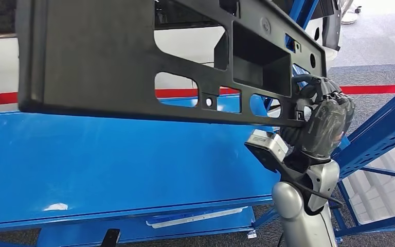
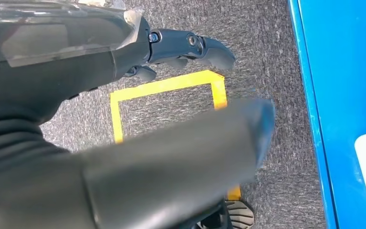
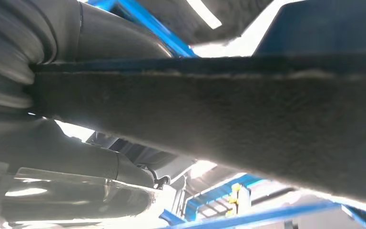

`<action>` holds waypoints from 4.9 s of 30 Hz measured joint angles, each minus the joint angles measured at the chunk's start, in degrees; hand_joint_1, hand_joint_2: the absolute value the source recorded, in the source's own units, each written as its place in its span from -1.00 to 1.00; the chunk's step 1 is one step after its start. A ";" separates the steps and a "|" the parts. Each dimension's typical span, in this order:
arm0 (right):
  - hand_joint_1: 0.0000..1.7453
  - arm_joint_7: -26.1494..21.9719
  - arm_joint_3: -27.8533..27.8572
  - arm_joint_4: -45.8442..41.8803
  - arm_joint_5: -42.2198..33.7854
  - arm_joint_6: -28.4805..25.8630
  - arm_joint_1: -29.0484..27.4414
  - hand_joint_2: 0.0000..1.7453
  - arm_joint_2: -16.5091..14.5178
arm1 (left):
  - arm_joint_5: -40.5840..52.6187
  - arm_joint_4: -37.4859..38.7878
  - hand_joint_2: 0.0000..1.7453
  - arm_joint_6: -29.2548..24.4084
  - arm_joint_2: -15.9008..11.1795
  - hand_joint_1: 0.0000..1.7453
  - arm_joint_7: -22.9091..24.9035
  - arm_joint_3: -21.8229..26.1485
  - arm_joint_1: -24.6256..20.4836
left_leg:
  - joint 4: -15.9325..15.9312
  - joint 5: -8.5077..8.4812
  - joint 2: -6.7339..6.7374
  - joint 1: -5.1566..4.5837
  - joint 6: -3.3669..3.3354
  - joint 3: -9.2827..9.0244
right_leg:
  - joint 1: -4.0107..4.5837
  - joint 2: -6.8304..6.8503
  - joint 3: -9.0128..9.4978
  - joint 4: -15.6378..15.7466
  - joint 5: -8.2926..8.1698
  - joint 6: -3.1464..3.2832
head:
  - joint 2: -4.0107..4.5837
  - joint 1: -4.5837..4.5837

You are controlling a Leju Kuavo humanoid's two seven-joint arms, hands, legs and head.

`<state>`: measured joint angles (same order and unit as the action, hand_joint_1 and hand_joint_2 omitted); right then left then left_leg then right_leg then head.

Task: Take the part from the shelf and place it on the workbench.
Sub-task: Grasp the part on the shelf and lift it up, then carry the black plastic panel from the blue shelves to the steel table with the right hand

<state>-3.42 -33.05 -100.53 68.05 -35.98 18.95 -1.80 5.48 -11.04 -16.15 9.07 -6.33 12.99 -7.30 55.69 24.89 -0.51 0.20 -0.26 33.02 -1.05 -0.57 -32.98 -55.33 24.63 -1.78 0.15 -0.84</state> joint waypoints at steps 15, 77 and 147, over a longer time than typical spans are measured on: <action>1.00 -2.09 1.69 -2.11 -7.77 -0.03 0.39 1.00 4.15 | -0.09 0.00 0.00 1.08 0.26 -1.00 -0.87 0.50 0.01 | 0.00 0.00 0.00 0.00 0.00 0.01 | 0.00 0.00 0.02 0.00 0.00 0.00 | 0.00 0.00; 1.00 0.81 -18.28 19.24 -31.31 32.63 14.85 1.00 -17.02 | -1.31 -0.07 1.00 0.22 0.52 -1.00 0.26 3.87 0.89 | 1.51 5.22 0.11 0.55 0.60 -4.77 | -0.07 0.48 -3.98 -2.67 -2.31 0.73 | 0.00 -0.57; 1.00 -1.68 -7.99 31.47 -43.42 34.22 19.64 1.00 -15.20 | -2.16 -0.57 1.00 1.42 -1.74 -1.00 -2.02 8.69 0.68 | 2.62 -1.07 0.55 0.74 -1.81 3.40 | 0.34 0.76 -8.63 -18.51 8.77 0.35 | 0.00 0.32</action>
<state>-5.10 -41.04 -69.06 24.63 -1.76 38.59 -17.00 3.32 -11.61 -14.74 7.32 -8.34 21.68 -6.62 58.31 23.82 0.04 0.94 -2.07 36.42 -0.71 0.19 -41.61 -73.84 33.40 -1.43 0.15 -0.52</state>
